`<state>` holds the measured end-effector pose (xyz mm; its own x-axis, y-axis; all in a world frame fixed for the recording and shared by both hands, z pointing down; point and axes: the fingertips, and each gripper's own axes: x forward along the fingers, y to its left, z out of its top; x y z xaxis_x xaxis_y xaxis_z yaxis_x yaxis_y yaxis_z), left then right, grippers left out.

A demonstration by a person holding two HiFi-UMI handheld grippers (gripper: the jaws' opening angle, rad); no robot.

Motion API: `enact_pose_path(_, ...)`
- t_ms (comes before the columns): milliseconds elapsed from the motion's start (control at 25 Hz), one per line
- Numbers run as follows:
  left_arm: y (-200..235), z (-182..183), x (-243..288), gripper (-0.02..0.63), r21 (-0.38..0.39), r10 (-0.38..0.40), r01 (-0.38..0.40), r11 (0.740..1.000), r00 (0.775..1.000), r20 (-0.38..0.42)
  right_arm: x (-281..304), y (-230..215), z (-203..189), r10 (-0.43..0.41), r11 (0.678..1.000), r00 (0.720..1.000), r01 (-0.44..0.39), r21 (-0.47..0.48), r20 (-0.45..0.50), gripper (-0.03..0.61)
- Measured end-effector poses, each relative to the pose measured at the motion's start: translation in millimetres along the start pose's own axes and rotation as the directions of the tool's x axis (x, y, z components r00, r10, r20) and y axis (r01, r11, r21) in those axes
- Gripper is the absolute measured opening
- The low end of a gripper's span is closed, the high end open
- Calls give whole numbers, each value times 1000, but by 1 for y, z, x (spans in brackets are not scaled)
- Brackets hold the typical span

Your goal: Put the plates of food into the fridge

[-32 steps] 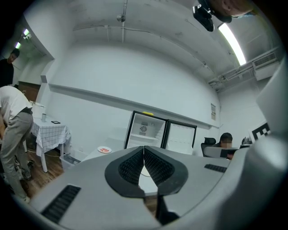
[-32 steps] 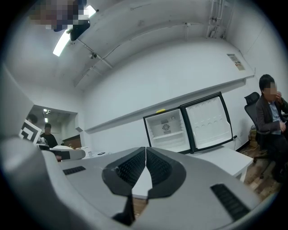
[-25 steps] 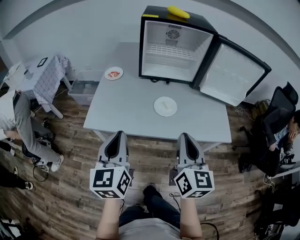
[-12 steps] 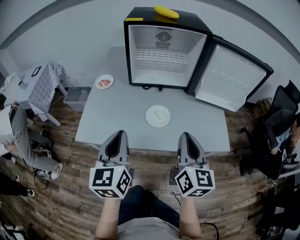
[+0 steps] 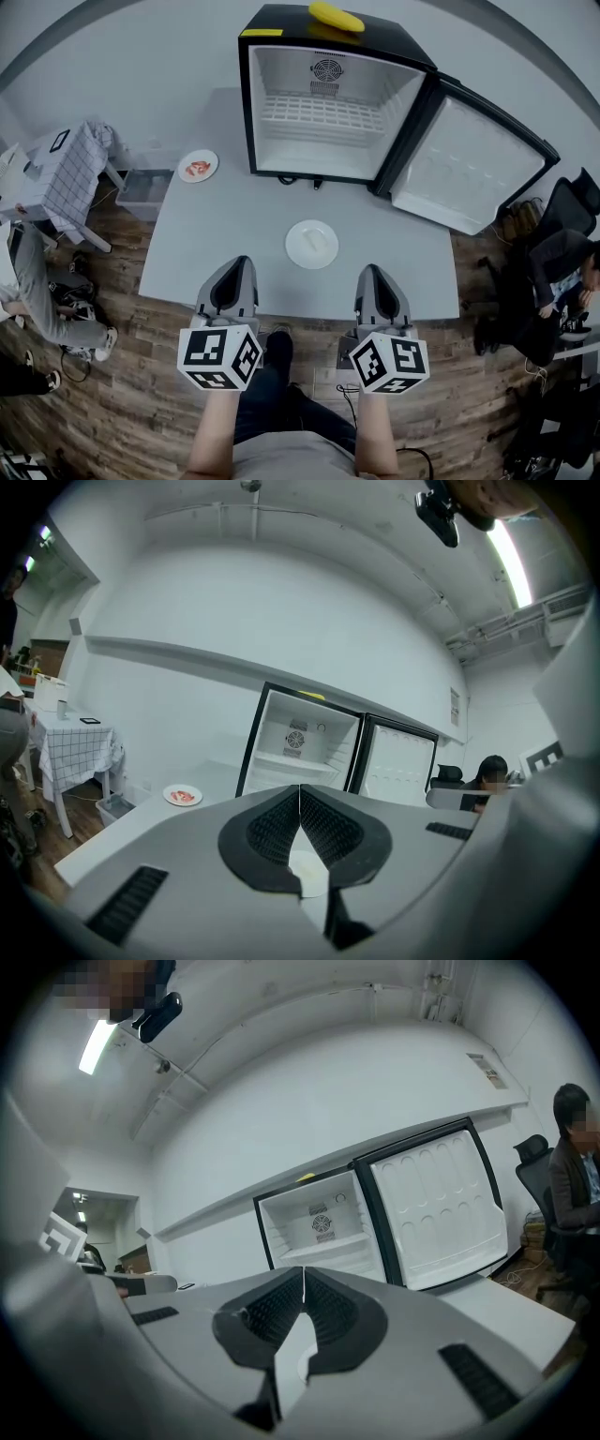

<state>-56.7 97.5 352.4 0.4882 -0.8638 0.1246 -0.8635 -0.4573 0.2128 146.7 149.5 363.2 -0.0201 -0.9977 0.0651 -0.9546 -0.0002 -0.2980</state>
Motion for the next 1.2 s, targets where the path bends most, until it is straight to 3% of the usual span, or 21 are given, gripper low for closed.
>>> enact_pose_path(360,36,5,69,9,-26,7,-8,1000,999,-34,74,-16,3,-46,999,999,46,3,-16,15)
enact_pose_path(720,56,-16,140,9,-54,-42,34,998,988,-148,141,-45,-24,-79,997,988,79,-4,-136,15)
enact_pose_path(1000,64,-69,173,9,-114,-85,54,992,954,-286,172,-71,-75,-132,989,958,144,29,-254,15)
enact_pose_path(1200,69,-114,183,9,-127,-88,41,991,917,-388,177,-86,-116,-134,985,919,164,50,-370,15)
